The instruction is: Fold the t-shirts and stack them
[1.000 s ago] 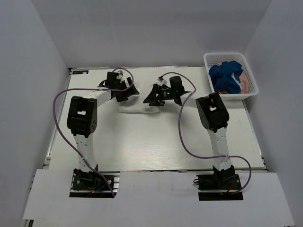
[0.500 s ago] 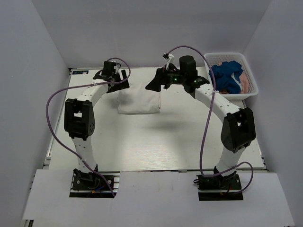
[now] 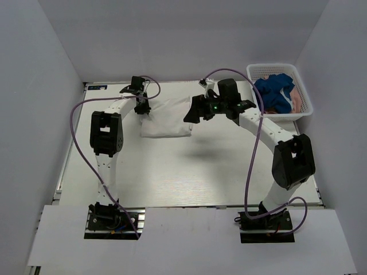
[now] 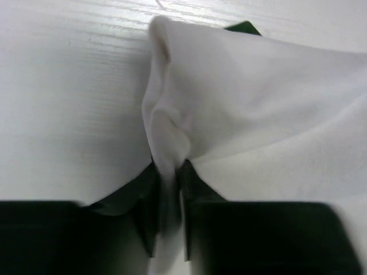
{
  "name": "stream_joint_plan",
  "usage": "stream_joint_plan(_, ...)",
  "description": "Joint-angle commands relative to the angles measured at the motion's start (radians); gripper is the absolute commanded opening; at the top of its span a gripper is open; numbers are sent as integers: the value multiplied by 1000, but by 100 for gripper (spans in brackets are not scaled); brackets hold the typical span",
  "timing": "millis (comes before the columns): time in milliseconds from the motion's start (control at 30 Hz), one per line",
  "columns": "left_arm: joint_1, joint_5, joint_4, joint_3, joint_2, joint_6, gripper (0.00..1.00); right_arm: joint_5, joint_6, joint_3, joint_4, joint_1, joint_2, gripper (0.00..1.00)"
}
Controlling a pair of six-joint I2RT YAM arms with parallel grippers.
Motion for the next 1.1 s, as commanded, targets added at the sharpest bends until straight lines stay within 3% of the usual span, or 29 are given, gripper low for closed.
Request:
stream_joint_plan(0, 19, 12, -28, 25, 24, 30, 24, 30, -12, -7, 20, -11, -49, 91)
stream_joint_plan(33, 19, 0, -39, 49, 39, 42, 0, 26, -1, -11, 25, -10, -49, 91)
stream_joint_plan(200, 67, -131, -102, 137, 79, 120, 0, 18, 17, -51, 41, -21, -21, 91)
stream_joint_plan(400, 149, -419, -56, 166, 79, 329, 0, -19, -47, -27, -38, -24, 14, 91)
stream_joint_plan(567, 229, -445, 28, 229, 125, 429, 0, -5, -67, -20, -65, -27, 42, 91)
stream_joint_plan(700, 251, -513, 47, 400, 248, 571, 0, 0, -81, -27, -62, -27, 65, 91)
stream_joint_plan(800, 277, -570, 183, 378, 271, 637, 0, -8, -75, -20, -68, -28, 80, 91)
stream_joint_plan(900, 301, -560, 213, 411, 297, 650, 0, -5, -72, -19, -68, -27, 89, 91)
stream_joint_plan(933, 301, -560, 213, 411, 297, 650, 2, -2, -72, -19, -73, -30, 94, 91)
stream_joint_plan(1000, 311, -592, 265, 411, 306, 641, 19, 9, -72, -16, -81, -27, 100, 91)
stream_joint_plan(1067, 311, -622, 299, 411, 316, 653, 29, 10, -72, -27, -79, -27, 99, 91)
